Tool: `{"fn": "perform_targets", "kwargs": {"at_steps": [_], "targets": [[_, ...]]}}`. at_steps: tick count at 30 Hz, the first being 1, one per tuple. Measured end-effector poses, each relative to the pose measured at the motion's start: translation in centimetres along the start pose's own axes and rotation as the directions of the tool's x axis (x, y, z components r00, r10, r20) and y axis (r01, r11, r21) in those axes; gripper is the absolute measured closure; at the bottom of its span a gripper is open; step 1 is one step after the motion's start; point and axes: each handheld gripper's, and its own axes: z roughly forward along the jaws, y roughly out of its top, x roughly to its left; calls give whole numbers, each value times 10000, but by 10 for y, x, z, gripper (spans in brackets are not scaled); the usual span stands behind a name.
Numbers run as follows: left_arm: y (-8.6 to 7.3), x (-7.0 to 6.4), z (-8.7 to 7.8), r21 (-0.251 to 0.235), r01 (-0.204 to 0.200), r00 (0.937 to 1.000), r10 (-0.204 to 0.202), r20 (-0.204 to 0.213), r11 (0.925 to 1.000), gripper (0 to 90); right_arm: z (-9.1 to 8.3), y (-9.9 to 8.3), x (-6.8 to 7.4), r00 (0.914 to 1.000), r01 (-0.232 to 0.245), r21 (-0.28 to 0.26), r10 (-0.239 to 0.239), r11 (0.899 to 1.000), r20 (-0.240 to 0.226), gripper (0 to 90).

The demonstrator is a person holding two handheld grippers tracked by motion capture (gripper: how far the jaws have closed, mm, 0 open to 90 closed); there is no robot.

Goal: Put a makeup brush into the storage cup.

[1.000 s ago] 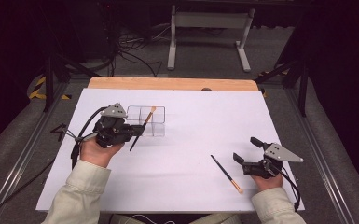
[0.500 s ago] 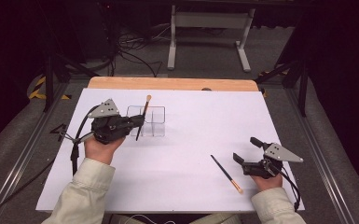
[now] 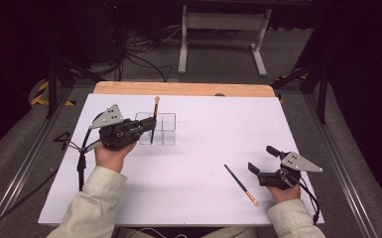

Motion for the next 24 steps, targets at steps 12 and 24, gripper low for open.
{"fn": "perform_targets", "kwargs": {"at_steps": [12, 24], "targets": [[-2, 6, 7, -553, -293, 9996, 290, -53, 9980, 830, 0, 0, 0, 10000, -33, -8, 33, 10000, -31, 55], [-8, 24, 15, -1047, -133, 9992, 94, -378, 9944, 830, 0, 0, 0, 10000, -39, 27, 39, 10000, -22, 55]]}}
